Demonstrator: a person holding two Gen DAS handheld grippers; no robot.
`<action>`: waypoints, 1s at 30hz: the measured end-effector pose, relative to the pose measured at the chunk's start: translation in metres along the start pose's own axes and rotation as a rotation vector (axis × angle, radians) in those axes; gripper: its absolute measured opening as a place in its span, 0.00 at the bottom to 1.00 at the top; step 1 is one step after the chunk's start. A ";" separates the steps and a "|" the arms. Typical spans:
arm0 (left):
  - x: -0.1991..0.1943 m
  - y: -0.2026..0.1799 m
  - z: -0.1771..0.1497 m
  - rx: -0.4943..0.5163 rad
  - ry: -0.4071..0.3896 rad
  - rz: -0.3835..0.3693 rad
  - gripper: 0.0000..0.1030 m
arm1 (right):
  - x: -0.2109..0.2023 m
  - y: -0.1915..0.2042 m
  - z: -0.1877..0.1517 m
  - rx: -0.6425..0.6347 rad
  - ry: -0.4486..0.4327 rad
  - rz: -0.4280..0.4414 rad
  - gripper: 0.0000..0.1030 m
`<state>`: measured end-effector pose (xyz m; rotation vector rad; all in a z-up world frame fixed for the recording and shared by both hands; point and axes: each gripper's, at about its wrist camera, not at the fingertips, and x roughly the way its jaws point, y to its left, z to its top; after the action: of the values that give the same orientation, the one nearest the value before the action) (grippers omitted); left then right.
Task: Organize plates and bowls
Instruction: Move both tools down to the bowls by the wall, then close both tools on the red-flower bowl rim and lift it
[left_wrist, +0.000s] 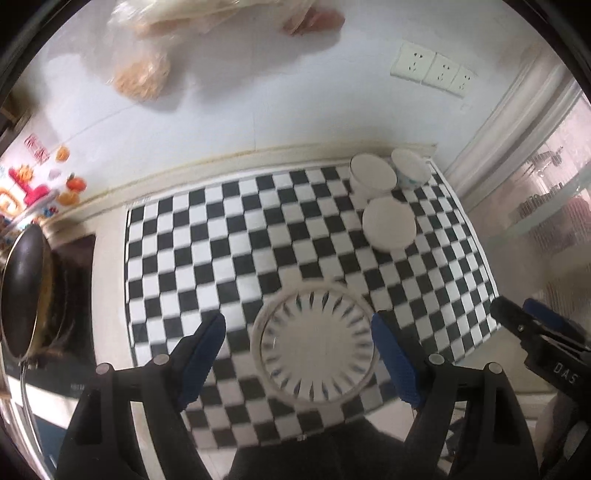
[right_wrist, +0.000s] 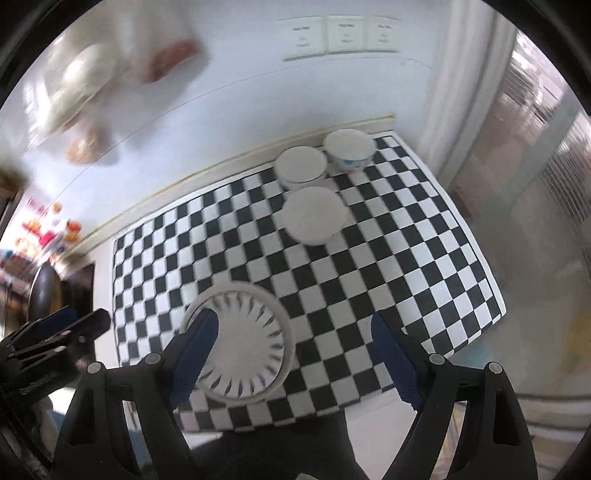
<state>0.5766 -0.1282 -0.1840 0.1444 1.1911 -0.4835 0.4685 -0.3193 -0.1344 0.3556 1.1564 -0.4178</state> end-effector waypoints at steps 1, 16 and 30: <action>0.004 -0.001 0.004 0.000 -0.002 -0.002 0.78 | 0.006 -0.005 0.004 0.015 0.006 0.004 0.85; 0.158 -0.074 0.099 -0.092 0.134 -0.048 0.76 | 0.178 -0.100 0.108 0.039 0.203 0.125 0.84; 0.315 -0.104 0.116 -0.196 0.399 -0.083 0.18 | 0.349 -0.115 0.163 -0.027 0.489 0.279 0.35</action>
<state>0.7200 -0.3519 -0.4141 0.0213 1.6329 -0.4179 0.6619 -0.5431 -0.4065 0.6084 1.5591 -0.0668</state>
